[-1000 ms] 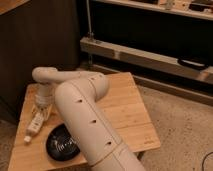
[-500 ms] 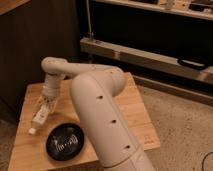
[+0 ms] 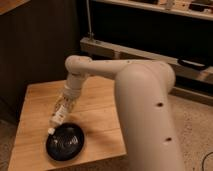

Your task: Place the bottle in the ceramic bowl

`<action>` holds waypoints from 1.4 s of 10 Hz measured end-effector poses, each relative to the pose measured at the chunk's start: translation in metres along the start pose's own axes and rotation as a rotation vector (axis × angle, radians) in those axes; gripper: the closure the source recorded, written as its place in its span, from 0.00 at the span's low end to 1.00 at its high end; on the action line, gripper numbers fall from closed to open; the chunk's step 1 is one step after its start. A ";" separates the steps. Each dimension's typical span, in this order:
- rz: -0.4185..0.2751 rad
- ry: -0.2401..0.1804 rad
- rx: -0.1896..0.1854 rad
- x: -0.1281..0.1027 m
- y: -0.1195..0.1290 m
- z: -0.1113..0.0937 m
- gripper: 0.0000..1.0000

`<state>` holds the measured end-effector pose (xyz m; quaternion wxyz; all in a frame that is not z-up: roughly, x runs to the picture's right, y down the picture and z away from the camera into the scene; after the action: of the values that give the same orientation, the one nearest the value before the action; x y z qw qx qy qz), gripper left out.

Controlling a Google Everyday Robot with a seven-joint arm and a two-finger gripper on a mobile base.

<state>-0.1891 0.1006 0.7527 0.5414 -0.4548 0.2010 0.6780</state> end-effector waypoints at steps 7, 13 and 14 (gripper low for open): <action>-0.036 -0.241 -0.040 0.035 -0.016 0.012 0.85; -0.108 -0.104 -0.026 0.043 -0.028 0.056 0.25; -0.114 -0.104 -0.023 0.044 -0.030 0.059 0.21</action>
<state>-0.1852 0.1803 0.7521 0.5837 -0.4358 0.1386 0.6710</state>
